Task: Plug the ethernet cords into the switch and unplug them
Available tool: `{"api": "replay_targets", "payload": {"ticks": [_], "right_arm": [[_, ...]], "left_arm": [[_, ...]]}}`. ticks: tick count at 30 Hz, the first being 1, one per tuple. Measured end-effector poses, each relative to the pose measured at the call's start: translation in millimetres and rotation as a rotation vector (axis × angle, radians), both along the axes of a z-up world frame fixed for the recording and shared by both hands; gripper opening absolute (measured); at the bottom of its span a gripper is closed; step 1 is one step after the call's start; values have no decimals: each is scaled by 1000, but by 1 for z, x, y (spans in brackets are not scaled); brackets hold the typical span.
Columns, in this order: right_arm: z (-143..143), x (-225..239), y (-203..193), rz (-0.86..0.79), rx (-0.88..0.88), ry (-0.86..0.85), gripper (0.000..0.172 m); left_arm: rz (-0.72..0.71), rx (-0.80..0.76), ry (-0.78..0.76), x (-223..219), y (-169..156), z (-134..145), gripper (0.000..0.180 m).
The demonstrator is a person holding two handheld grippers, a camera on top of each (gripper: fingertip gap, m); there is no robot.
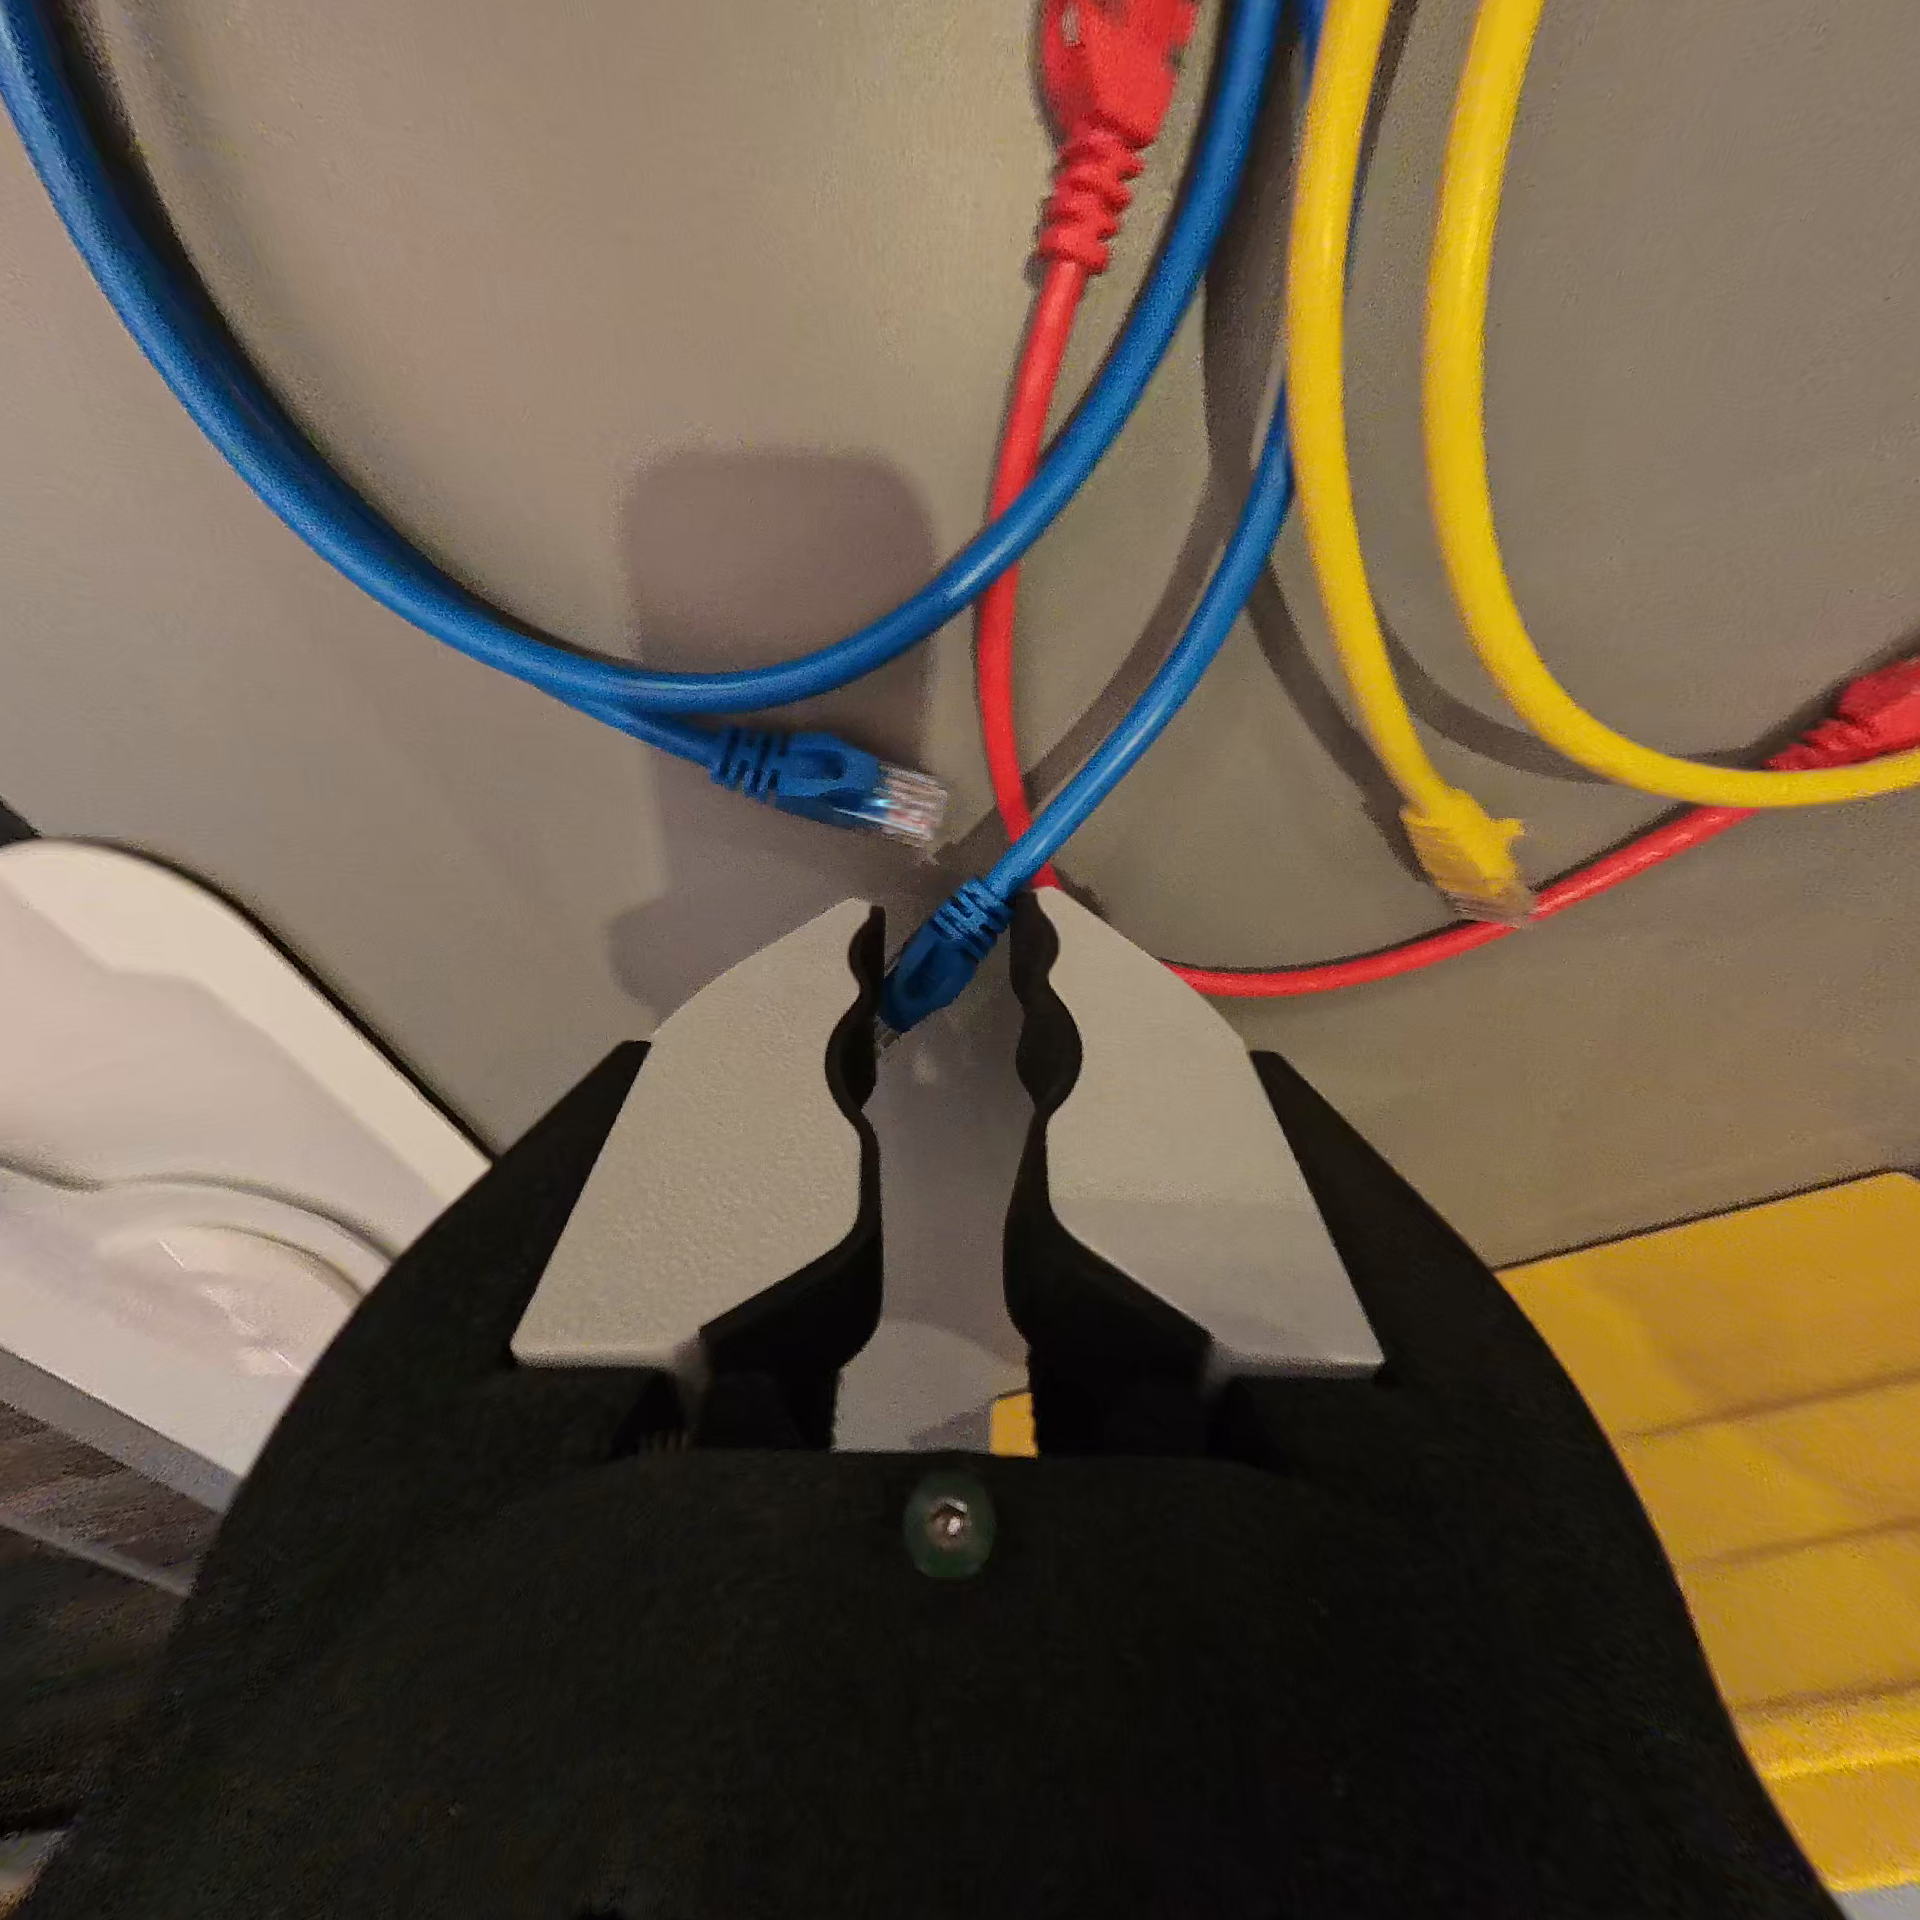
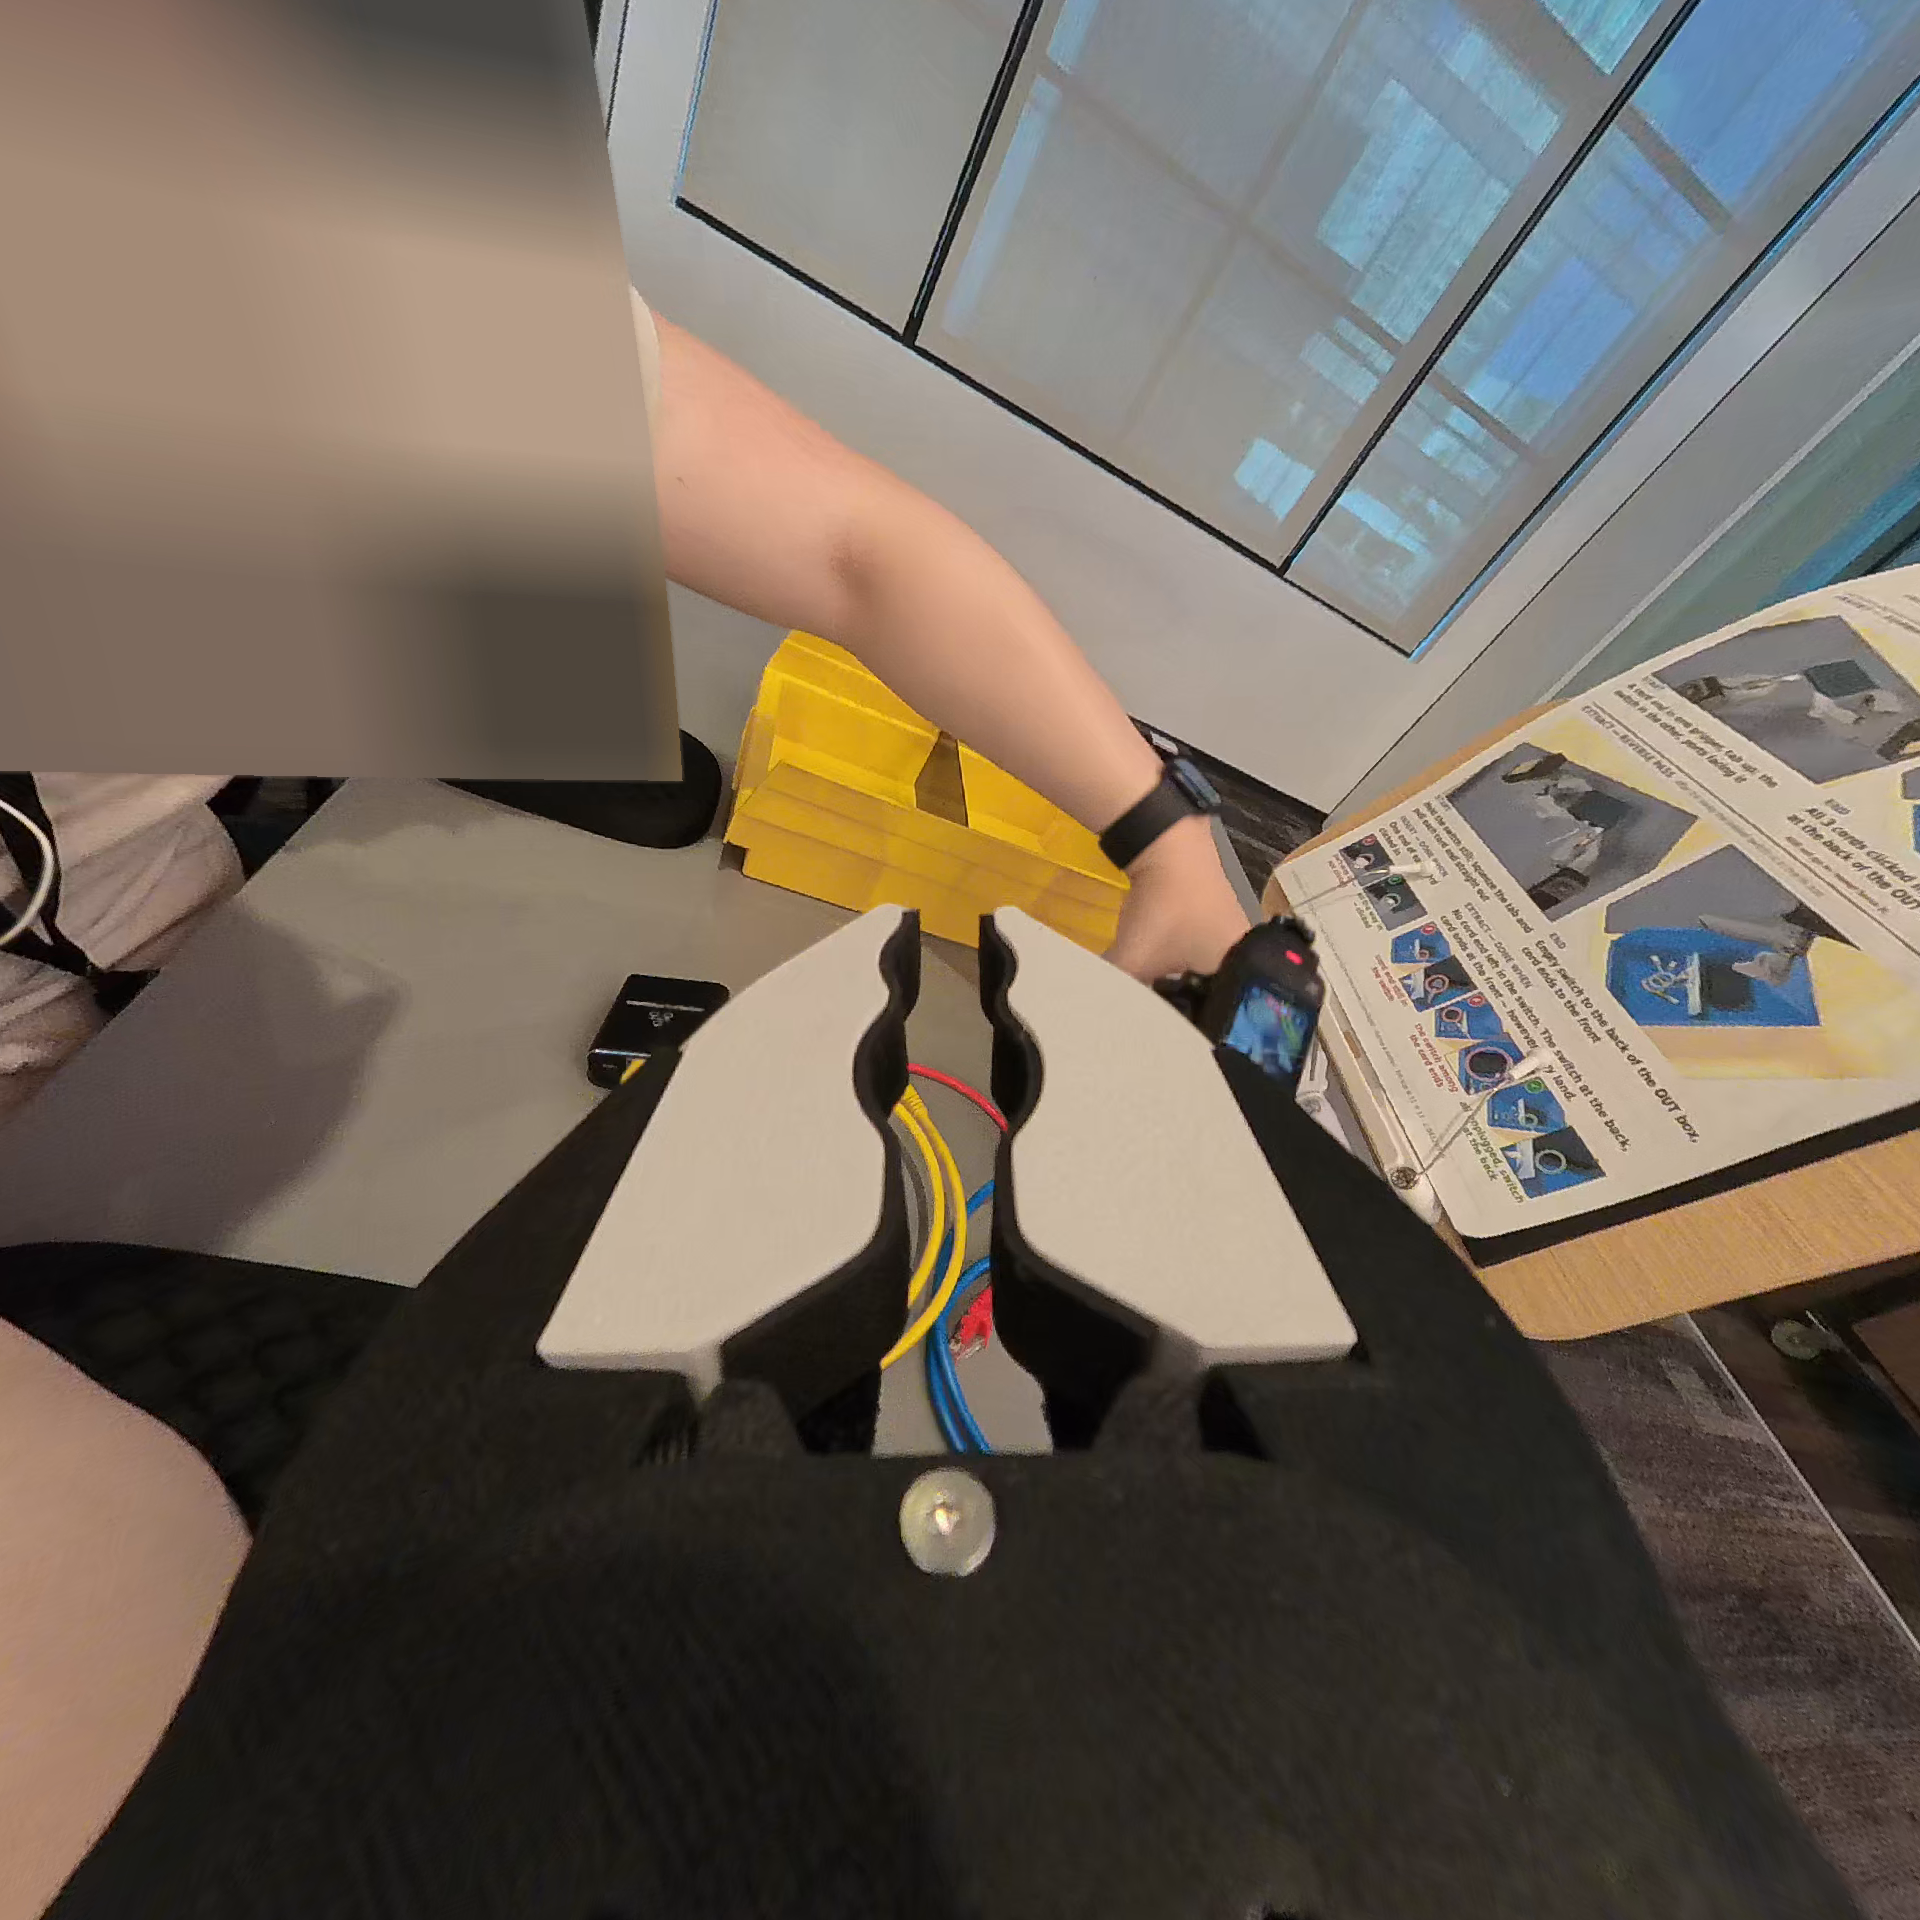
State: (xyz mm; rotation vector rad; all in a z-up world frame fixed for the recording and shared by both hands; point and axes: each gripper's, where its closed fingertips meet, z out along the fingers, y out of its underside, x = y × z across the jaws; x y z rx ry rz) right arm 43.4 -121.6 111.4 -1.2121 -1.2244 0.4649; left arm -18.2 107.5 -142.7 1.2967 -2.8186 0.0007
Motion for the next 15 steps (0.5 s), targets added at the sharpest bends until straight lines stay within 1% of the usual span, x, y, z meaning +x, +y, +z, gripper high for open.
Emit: {"api": "replay_targets", "payload": {"ticks": [4, 8, 12, 15], "right_arm": [[-2, -11, 7, 17, -12, -20, 11], [-12, -30, 21, 31, -52, -84, 11], [-21, -51, 54, -35, -79, -134, 12], [-25, -65, 84, -114, -69, -133, 14]], "left_arm": [[94, -36, -66, -16, -6, 26, 19], [175, -70, -183, -28, -21, 66, 17], [238, -146, -355, -33, -44, 114, 16], [289, -215, -456, -37, -60, 141, 16]]}}
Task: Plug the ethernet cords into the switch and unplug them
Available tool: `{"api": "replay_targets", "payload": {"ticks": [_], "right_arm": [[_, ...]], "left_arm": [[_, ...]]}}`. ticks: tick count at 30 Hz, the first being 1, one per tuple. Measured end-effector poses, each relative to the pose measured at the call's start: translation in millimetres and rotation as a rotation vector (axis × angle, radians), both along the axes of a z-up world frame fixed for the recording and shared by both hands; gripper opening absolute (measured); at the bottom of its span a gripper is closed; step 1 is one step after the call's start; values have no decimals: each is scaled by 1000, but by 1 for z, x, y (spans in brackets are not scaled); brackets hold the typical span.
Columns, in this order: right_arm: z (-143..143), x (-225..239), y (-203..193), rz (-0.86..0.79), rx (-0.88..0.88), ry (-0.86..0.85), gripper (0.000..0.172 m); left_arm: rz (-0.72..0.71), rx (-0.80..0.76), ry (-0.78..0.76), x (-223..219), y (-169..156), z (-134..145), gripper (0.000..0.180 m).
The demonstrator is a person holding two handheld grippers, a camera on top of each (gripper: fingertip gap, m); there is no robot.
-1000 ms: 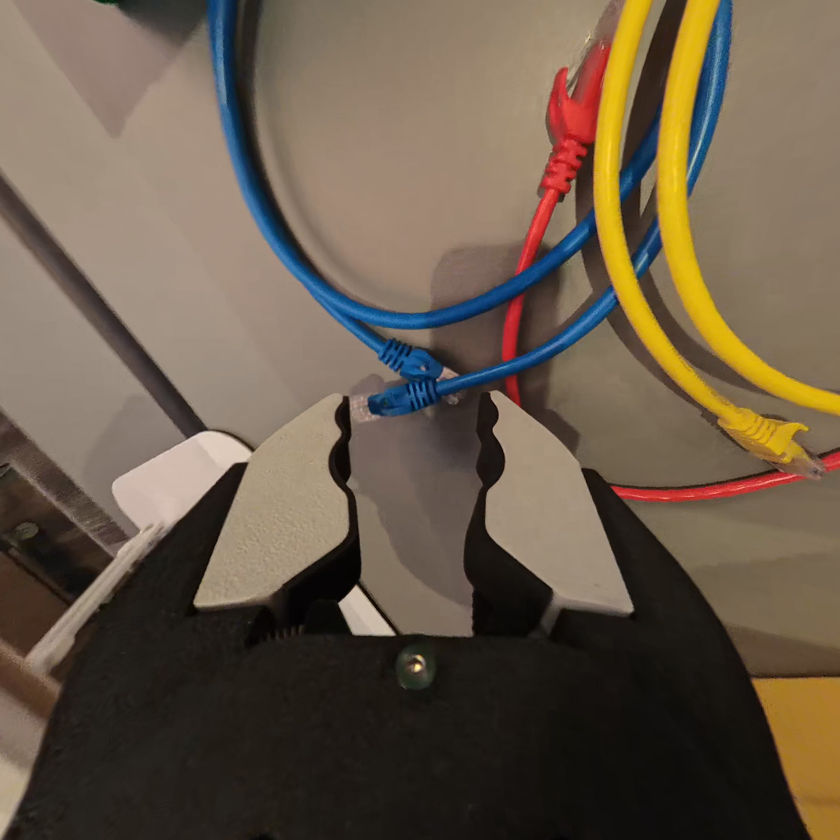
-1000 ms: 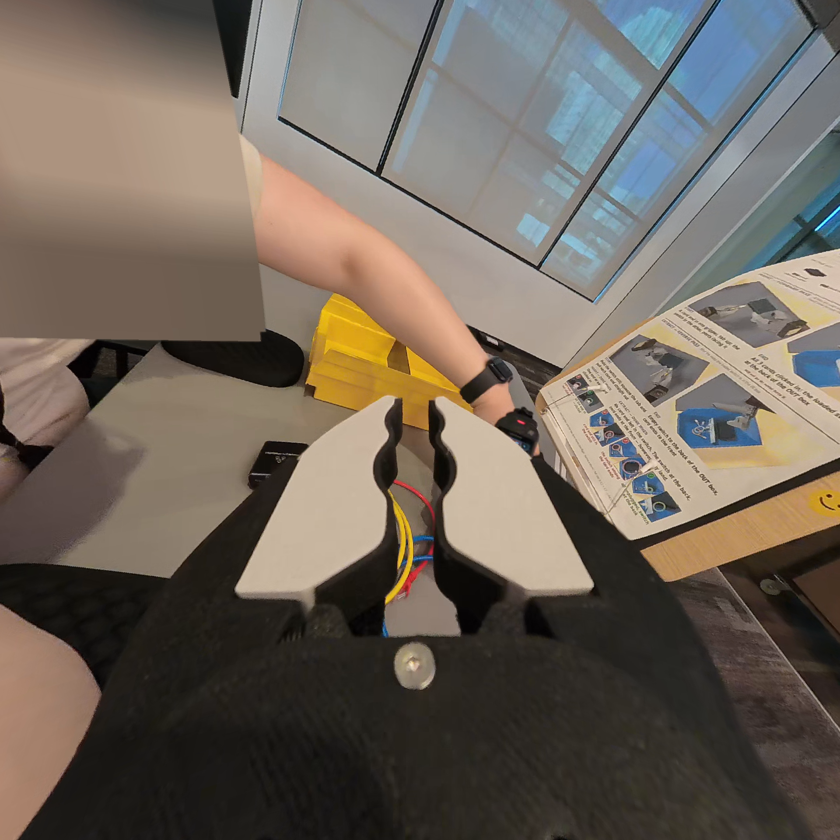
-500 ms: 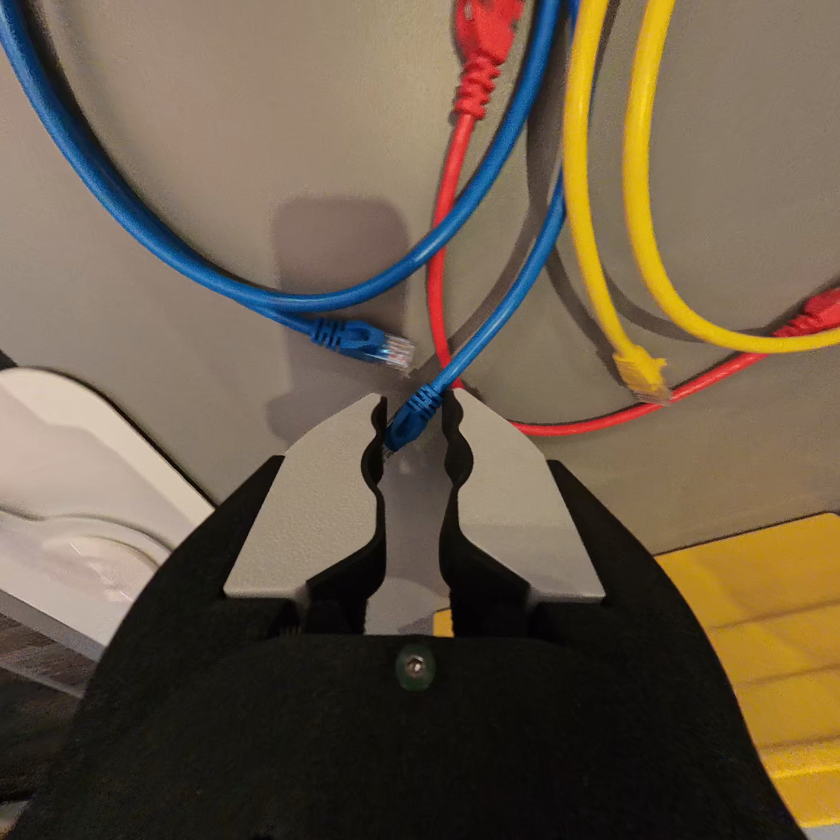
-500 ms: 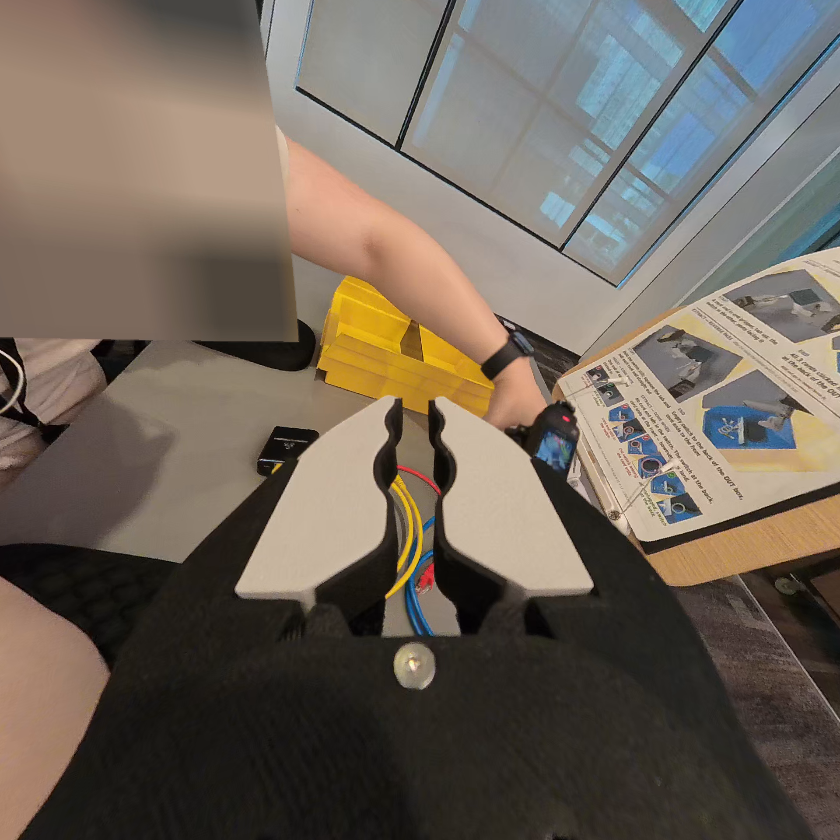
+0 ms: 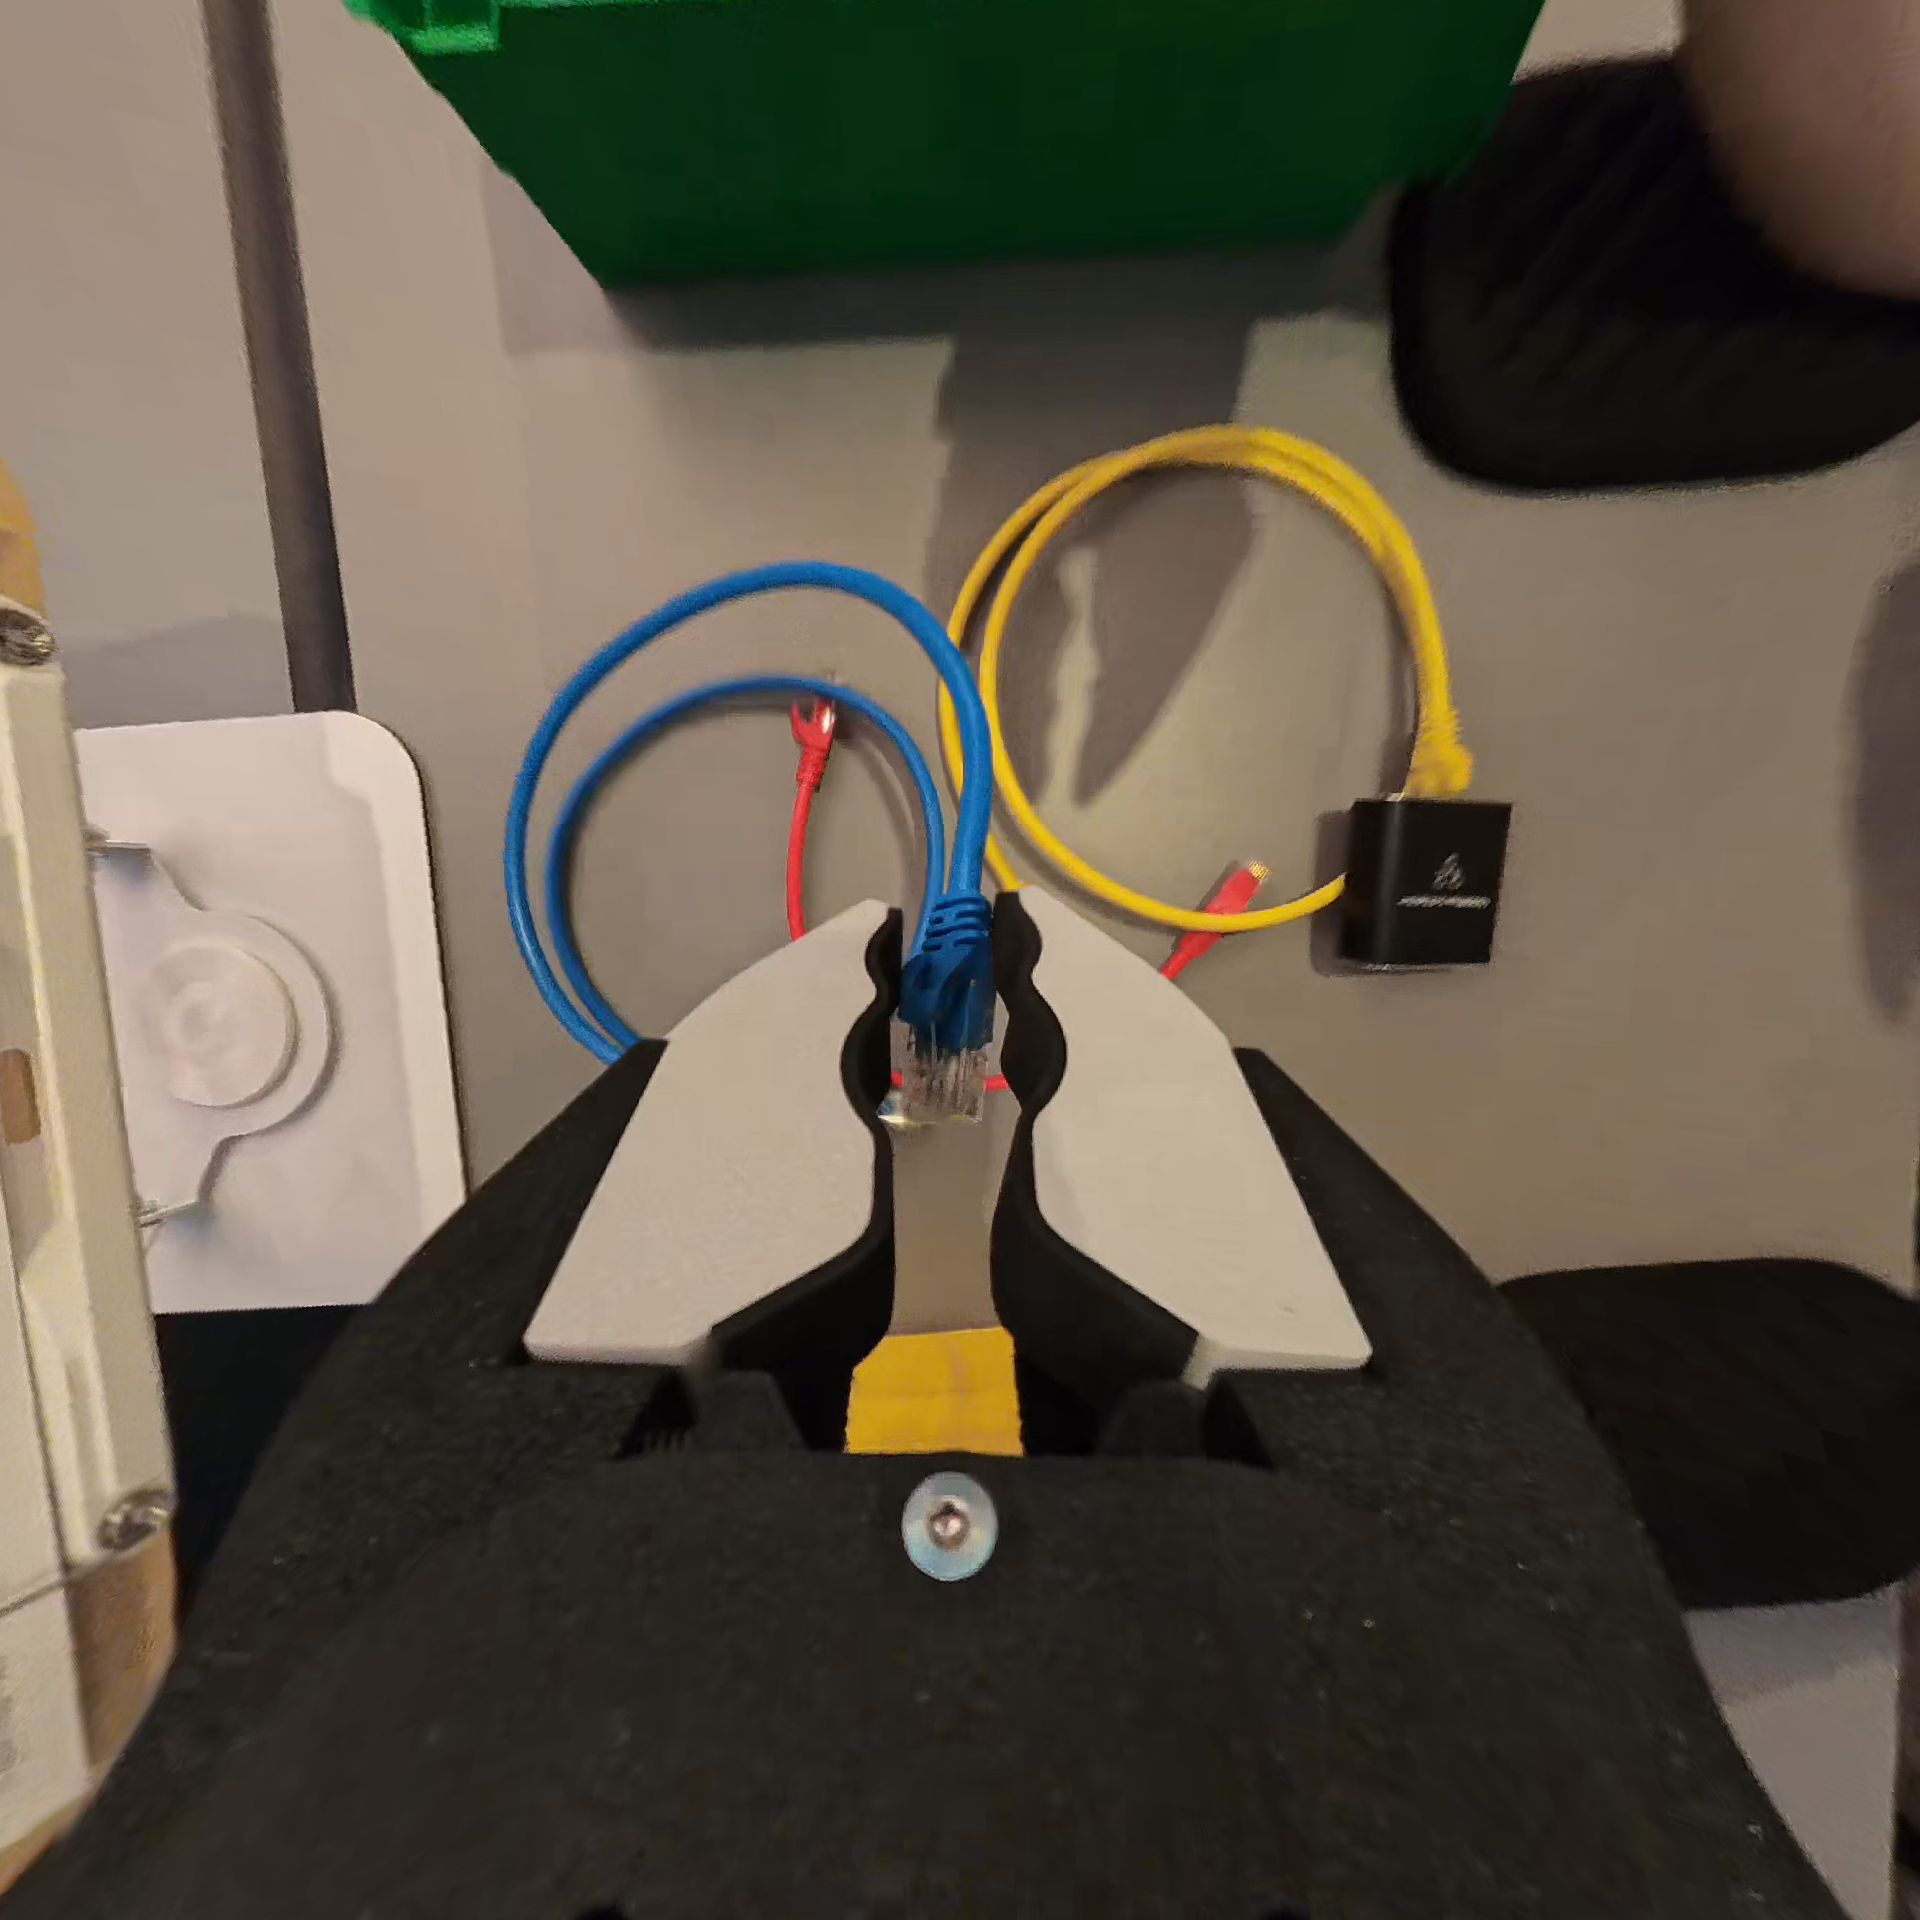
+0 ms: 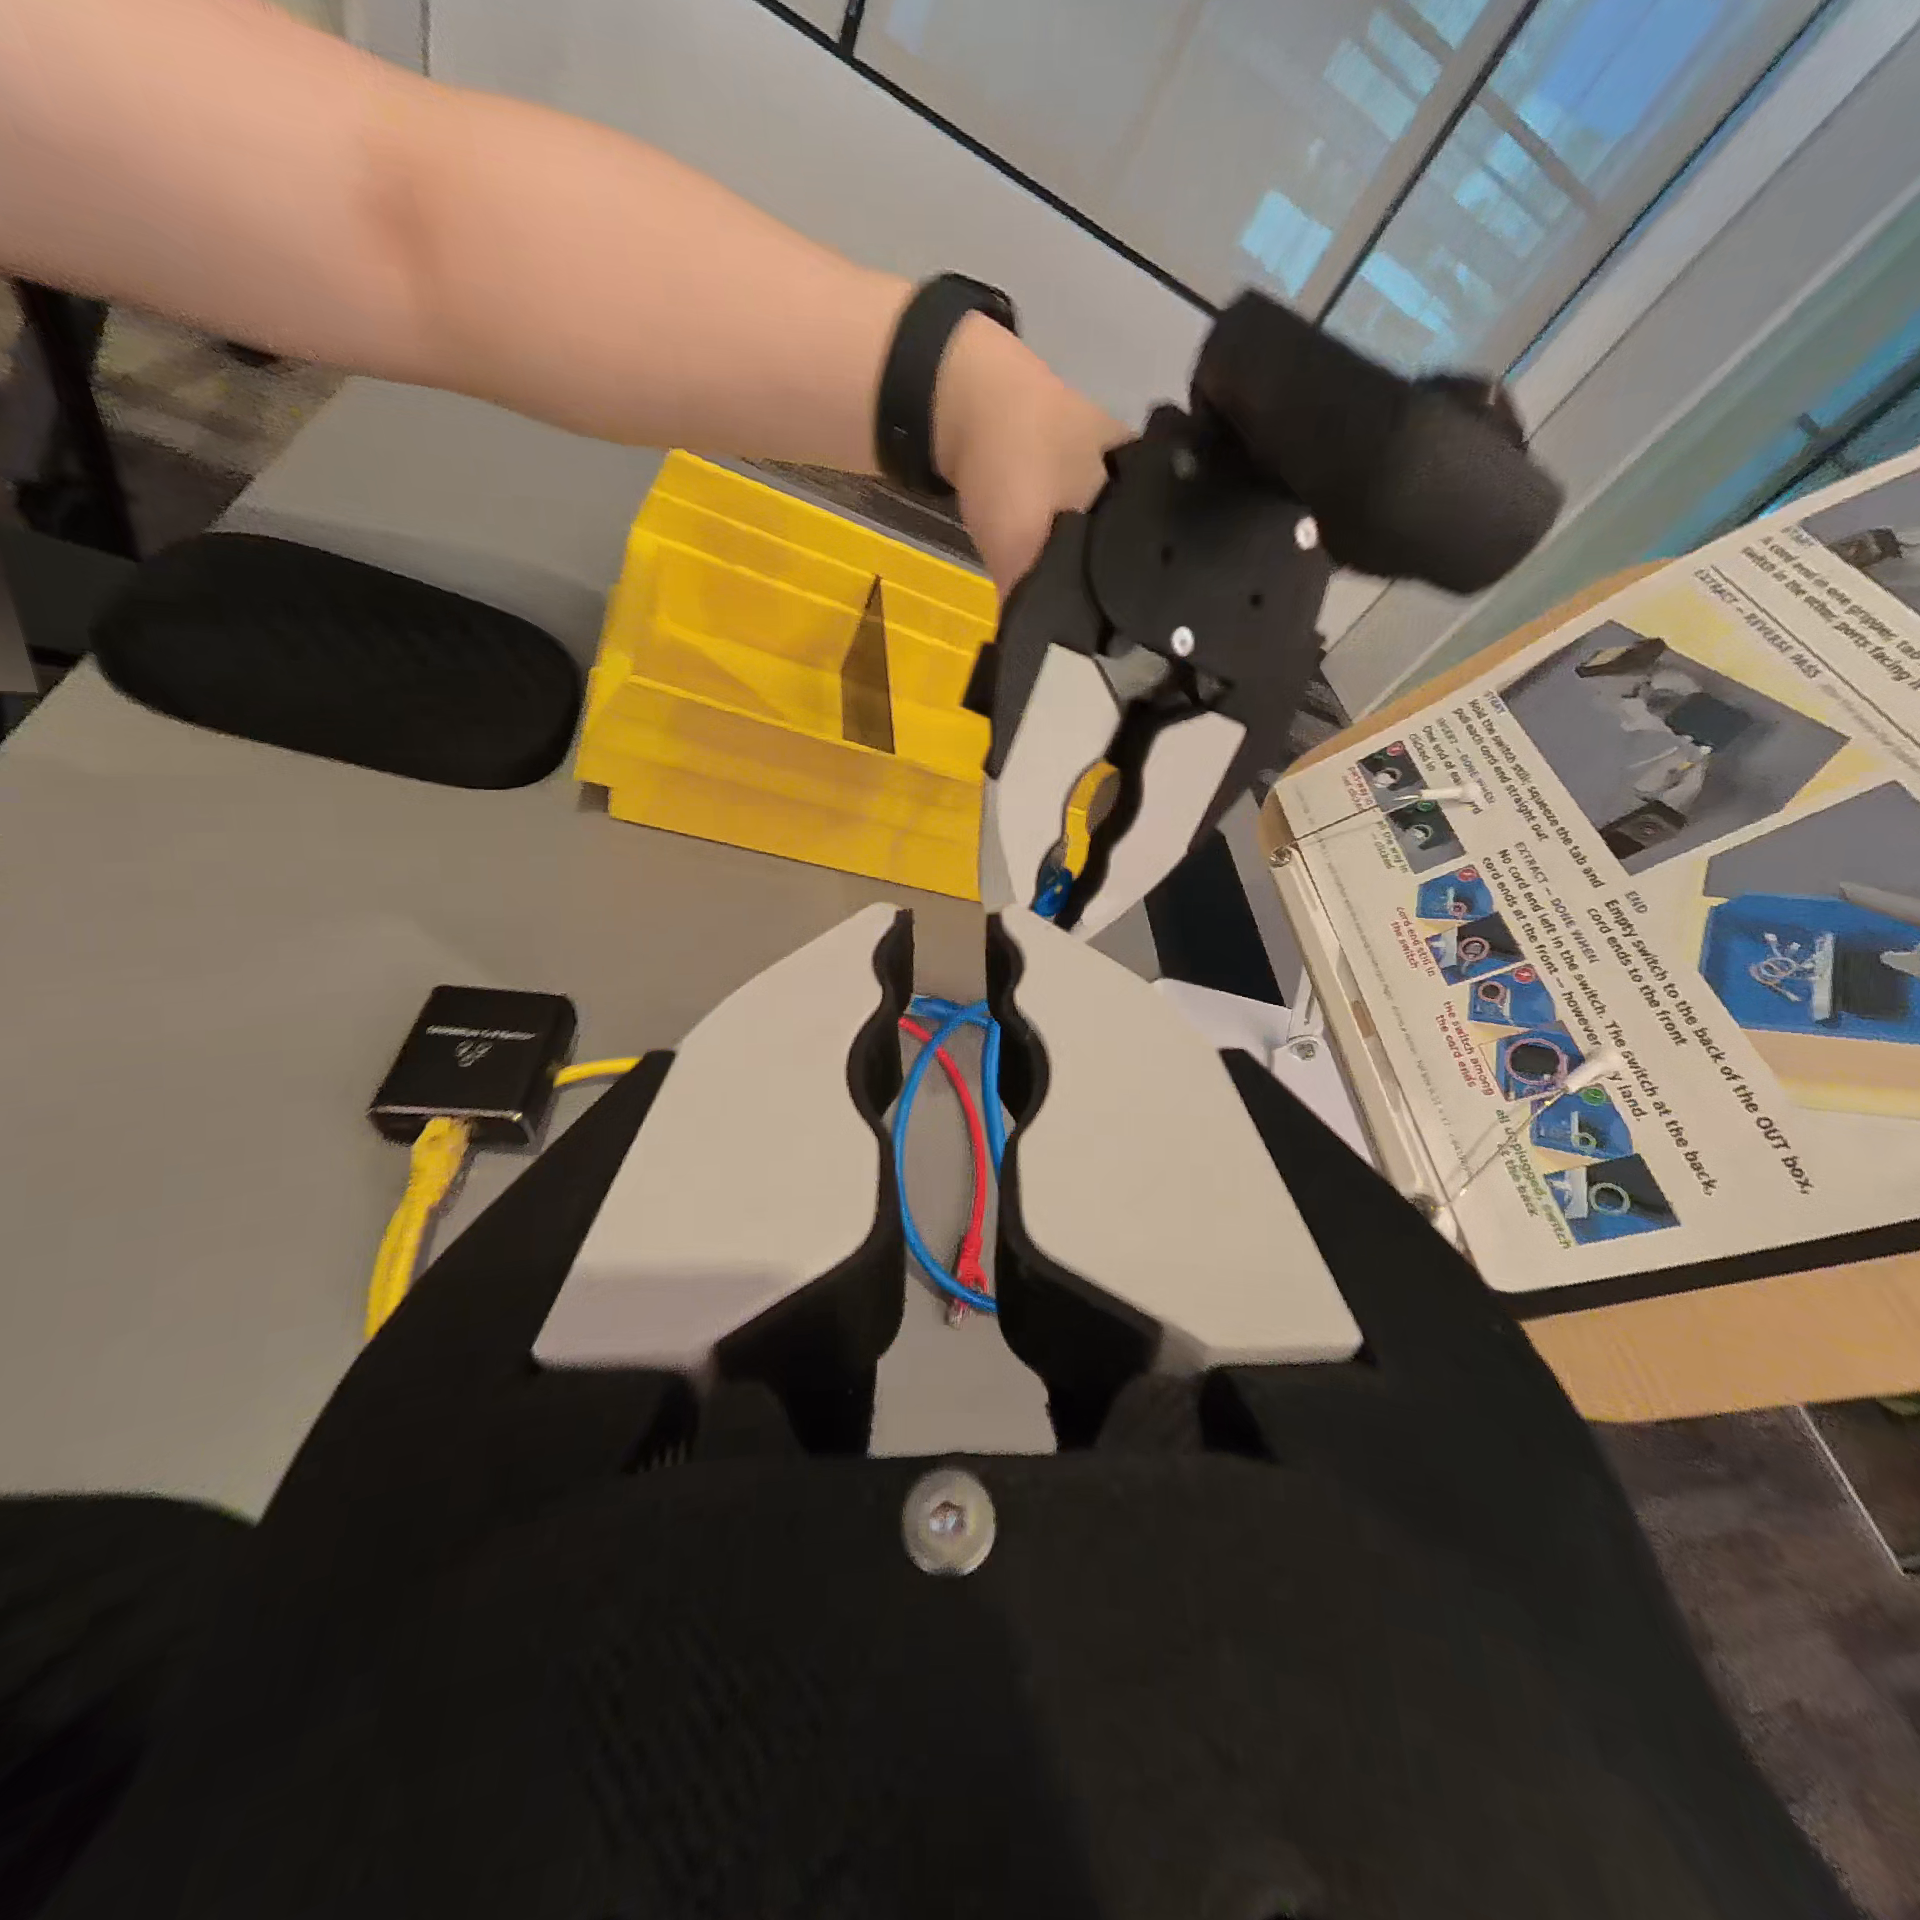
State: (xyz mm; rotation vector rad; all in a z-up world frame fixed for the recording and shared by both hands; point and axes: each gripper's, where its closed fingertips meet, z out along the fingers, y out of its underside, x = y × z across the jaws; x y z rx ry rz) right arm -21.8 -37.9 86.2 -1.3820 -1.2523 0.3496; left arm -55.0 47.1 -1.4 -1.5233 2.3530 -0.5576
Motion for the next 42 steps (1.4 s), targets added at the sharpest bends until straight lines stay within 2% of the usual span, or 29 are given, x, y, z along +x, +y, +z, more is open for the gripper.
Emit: {"api": "replay_targets", "payload": {"ticks": [6, 9, 12, 15, 16, 17, 18, 20, 21, 23, 25, 27, 30, 32, 36, 40, 42], "right_arm": [[-18, -25, 32, -60, -65, -3, 20], [-34, -41, 42, -66, -76, -58, 28], [-47, -50, 60, -106, -25, -88, 30], [-51, -61, 72, -109, -7, -28, 31], [-52, -66, 72, -91, -1, -9, 30], [-53, -70, 69, -60, 10, -12, 12], [-54, -75, 66, -35, 25, -23, 4], [-54, -80, 65, -24, 50, -43, 4], [-55, -80, 66, -38, 73, -71, 4], [-57, -75, 71, -82, 137, -134, 4], [-57, -69, 73, -112, 191, -183, 4], [-57, -62, 77, -153, 240, -232, 4], [-53, -56, 80, -202, 349, -313, 4], [-51, -55, 81, -228, 411, -367, 4], [-48, -60, 77, -227, 454, -393, 4], [-47, -60, 76, -232, 470, -401, 4], [-47, -59, 79, -246, 480, -392, 4]], "left_arm": [[101, -85, -150, -11, -15, 26, 15], [153, -135, -225, -16, -17, 36, 15], [150, -177, -329, -22, -24, 48, 15], [135, -210, -436, -30, -32, 58, 14], [127, -221, -466, -33, -35, 60, 14], [132, -223, -488, -36, -35, 60, 14], [143, -231, -507, -39, -33, 59, 14], [152, -271, -551, -45, -33, 59, 15], [168, -282, -579, -49, -31, 59, 17], [215, -310, -648, -58, -22, 63, 41], [282, -350, -698, -67, -9, 71, 50], [349, -451, -711, -75, -1, 76, 47], [347, -621, -692, -78, -9, 78, 49], [384, -608, -647, -72, -5, 67, 49], [357, -557, -600, -60, -12, 54, 48], [282, -605, -585, -58, -26, 53, 14], [282, -607, -591, -56, -26, 54, 13]]}}
